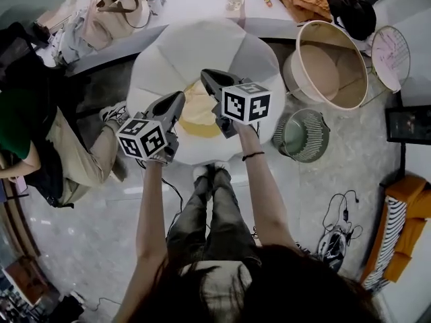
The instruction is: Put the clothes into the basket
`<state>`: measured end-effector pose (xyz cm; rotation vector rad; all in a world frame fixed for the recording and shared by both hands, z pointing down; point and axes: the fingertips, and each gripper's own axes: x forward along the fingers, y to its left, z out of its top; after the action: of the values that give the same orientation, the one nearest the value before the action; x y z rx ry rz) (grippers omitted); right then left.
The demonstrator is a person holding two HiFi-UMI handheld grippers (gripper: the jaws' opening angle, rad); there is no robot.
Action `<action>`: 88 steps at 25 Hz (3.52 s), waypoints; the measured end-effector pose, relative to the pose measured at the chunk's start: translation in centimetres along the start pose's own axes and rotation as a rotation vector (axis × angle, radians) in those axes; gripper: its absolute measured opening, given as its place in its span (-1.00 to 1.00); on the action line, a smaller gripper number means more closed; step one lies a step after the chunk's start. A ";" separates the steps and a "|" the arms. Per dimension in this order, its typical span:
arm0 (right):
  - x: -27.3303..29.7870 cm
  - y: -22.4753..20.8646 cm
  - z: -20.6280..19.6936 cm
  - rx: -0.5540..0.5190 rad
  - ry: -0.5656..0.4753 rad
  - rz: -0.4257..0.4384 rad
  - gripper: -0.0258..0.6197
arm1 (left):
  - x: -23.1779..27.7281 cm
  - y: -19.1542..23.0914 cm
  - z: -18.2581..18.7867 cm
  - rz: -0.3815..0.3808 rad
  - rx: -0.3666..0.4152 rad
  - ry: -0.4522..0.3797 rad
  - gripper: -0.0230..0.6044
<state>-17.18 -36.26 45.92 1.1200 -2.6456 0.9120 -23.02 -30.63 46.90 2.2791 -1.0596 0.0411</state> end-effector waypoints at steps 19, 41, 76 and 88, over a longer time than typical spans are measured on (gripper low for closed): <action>3.2 -6.1 -9.5 0.025 0.100 0.011 -0.89 | 3.7 4.7 -9.0 0.019 -0.052 0.111 -0.89; 7.2 -13.8 -21.2 -0.035 0.298 -0.031 -0.89 | 8.2 10.6 -19.7 0.003 -0.150 0.176 -0.89; 14.5 -25.1 -34.4 -0.188 0.569 -0.080 -0.24 | 13.6 19.6 -30.0 0.049 -0.220 0.194 -0.89; 16.4 -26.8 -38.5 -0.183 0.651 -0.048 -0.20 | 14.4 22.2 -32.3 0.062 -0.250 0.193 -0.89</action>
<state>-14.78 -38.62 95.52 0.6849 -2.1038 0.8244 -21.72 -33.65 88.54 1.9754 -0.9753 0.1428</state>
